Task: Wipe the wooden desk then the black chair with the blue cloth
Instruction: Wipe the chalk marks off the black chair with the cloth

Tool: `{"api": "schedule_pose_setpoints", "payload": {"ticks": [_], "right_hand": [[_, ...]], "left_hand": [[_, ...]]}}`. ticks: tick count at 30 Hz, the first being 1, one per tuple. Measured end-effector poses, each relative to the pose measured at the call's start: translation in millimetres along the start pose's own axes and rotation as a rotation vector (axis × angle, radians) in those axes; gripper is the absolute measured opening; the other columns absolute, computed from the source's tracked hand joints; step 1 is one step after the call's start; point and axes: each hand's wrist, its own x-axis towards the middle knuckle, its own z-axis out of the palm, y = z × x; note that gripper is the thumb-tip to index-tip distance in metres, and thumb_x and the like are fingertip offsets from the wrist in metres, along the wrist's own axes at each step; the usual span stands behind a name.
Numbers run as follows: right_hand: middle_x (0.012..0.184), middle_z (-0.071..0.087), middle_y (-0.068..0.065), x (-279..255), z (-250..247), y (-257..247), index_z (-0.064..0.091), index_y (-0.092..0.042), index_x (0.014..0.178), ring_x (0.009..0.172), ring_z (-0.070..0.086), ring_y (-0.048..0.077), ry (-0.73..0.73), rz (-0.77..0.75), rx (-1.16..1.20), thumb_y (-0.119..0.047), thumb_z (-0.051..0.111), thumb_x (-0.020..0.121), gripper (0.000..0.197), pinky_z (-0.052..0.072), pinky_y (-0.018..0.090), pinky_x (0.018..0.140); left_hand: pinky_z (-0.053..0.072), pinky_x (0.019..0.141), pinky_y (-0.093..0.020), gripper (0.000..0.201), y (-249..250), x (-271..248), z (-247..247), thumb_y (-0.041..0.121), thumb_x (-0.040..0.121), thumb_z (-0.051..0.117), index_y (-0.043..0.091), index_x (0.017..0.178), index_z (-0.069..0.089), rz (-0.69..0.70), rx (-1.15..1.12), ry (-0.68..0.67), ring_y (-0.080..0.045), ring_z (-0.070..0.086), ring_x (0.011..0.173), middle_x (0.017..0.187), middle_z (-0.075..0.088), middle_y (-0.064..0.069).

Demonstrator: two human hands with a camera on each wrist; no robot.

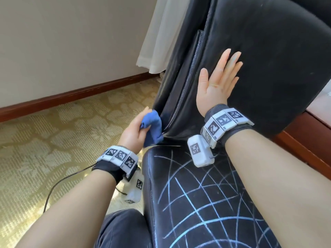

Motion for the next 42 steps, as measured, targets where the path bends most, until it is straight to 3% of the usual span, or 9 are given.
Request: {"api": "schedule_pose_setpoints", "payload": {"ticks": [5, 9, 12, 18, 24, 30, 33, 38, 42], "right_hand": [[0.156, -0.006, 0.017, -1.6, 1.0, -0.5, 0.003, -0.009, 0.149, 0.143, -0.008, 0.035, 0.030, 0.002, -0.008, -0.036, 0.025, 0.096, 0.064, -0.001, 0.050, 0.114], [0.156, -0.005, 0.016, 0.2, 1.0, 0.8, 0.004, -0.009, 0.150, 0.143, -0.007, 0.035, 0.043, 0.003, -0.010, -0.038, 0.024, 0.095, 0.065, 0.000, 0.050, 0.114], [0.156, -0.005, 0.016, 0.9, 3.5, 1.4, 0.005, -0.010, 0.150, 0.144, -0.007, 0.035, 0.046, 0.007, -0.016, -0.039, 0.024, 0.096, 0.064, -0.001, 0.048, 0.114], [0.156, -0.005, 0.017, 0.0, 5.0, 1.0, 0.004, -0.008, 0.149, 0.143, -0.007, 0.036, 0.058, -0.007, -0.027, -0.036, 0.025, 0.097, 0.063, -0.002, 0.049, 0.114], [0.156, -0.005, 0.017, -0.3, 2.1, 0.8, 0.004, -0.008, 0.150, 0.143, -0.007, 0.036, 0.057, -0.010, -0.034, -0.036, 0.026, 0.098, 0.062, 0.000, 0.050, 0.114], [0.156, -0.004, 0.018, -0.8, 5.5, 1.6, 0.004, -0.009, 0.149, 0.143, -0.006, 0.036, 0.061, -0.013, -0.037, -0.037, 0.024, 0.096, 0.063, 0.000, 0.050, 0.114], [0.156, -0.003, 0.018, -1.1, 4.9, 2.4, 0.004, -0.008, 0.149, 0.143, -0.005, 0.036, 0.059, -0.016, -0.042, -0.039, 0.022, 0.096, 0.064, 0.000, 0.050, 0.114], [0.156, 0.000, 0.019, -1.0, 1.8, 2.6, 0.007, -0.008, 0.149, 0.143, -0.002, 0.038, 0.058, -0.024, -0.055, -0.037, 0.029, 0.096, 0.064, 0.005, 0.052, 0.114], [0.156, 0.000, 0.019, -0.2, 0.9, 2.7, 0.007, -0.009, 0.149, 0.143, -0.002, 0.038, 0.047, -0.018, -0.079, -0.037, 0.031, 0.096, 0.064, 0.005, 0.052, 0.115]], "left_hand": [[0.016, 0.097, 0.005, 0.053, 55.5, 35.4, -11.4, -0.004, 0.093, 0.043, 0.012, 0.143, 0.034, 0.250, -0.063, 0.091, 0.024, 0.021, 0.121, 0.144, 0.025, 0.011], [0.017, 0.108, -0.007, 0.052, 73.8, 33.9, 11.1, -0.004, 0.093, 0.044, 0.012, 0.142, 0.036, 0.205, -0.036, 0.089, -0.005, 0.025, 0.137, 0.144, 0.028, 0.010], [0.022, 0.094, -0.003, 0.054, 56.1, 15.1, 27.7, 0.007, 0.093, 0.042, 0.018, 0.145, 0.032, 0.052, -0.033, 0.144, -0.011, 0.041, 0.124, 0.139, 0.046, -0.002], [0.030, 0.068, -0.018, 0.033, 21.7, -5.6, 25.3, 0.014, 0.099, 0.041, 0.015, 0.131, 0.047, -0.154, 0.063, 0.009, -0.029, 0.059, 0.101, 0.110, 0.060, -0.006], [0.028, 0.070, -0.016, 0.037, -10.0, -20.0, 16.6, 0.012, 0.097, 0.044, 0.019, 0.133, 0.048, -0.274, 0.126, -0.184, -0.021, 0.054, 0.100, 0.108, 0.059, -0.003], [0.032, 0.085, -0.009, 0.046, 33.0, 13.3, -24.8, 0.010, 0.093, 0.053, 0.018, 0.137, 0.043, -0.098, -0.004, 0.127, -0.008, 0.051, 0.110, 0.118, 0.056, 0.008], [0.038, 0.077, -0.002, 0.040, 80.3, 42.2, -40.1, 0.016, 0.089, 0.061, 0.019, 0.128, 0.050, 0.060, -0.021, 0.204, 0.000, 0.056, 0.091, 0.101, 0.057, 0.018], [0.036, 0.088, -0.007, 0.042, 139.7, 87.5, -41.5, 0.025, 0.082, 0.059, 0.011, 0.121, 0.058, 0.374, 0.104, 0.292, 0.003, 0.044, 0.099, 0.110, 0.051, 0.003], [0.041, 0.093, -0.025, 0.037, 144.6, 99.0, -26.3, 0.016, 0.079, 0.062, 0.006, 0.114, 0.063, 0.441, 0.224, 0.340, -0.025, 0.056, 0.103, 0.112, 0.060, -0.010]]}}
